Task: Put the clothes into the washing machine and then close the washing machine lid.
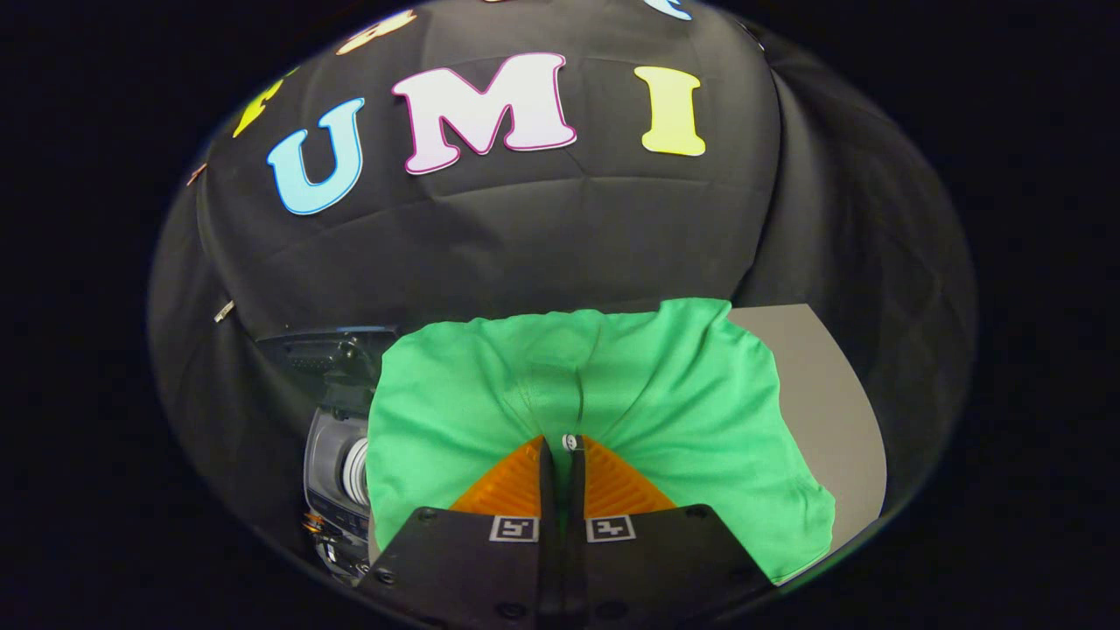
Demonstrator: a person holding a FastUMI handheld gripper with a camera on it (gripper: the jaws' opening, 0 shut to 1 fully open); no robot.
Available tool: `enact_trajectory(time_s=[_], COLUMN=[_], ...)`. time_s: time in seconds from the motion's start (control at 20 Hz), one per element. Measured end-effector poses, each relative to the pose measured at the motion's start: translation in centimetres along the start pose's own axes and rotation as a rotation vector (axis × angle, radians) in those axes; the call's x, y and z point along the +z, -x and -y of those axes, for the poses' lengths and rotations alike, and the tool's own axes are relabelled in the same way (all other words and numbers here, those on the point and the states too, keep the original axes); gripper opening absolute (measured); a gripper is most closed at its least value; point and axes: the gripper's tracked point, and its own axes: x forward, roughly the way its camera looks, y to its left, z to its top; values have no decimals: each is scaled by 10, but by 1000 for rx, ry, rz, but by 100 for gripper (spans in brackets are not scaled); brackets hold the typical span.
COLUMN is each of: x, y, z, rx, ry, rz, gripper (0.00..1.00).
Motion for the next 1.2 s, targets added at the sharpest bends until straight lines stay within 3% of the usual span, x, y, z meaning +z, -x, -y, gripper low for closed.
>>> enact_trajectory(time_s=[0.25, 0.55, 0.9, 1.2], x=[7, 65, 131, 124], y=[31, 124, 220, 231], z=[-3, -30, -108, -194], rx=[41, 102, 278, 421], ry=[-62, -54, -27, 56], rz=[65, 281, 501, 502], gripper=[5, 5, 5, 5])
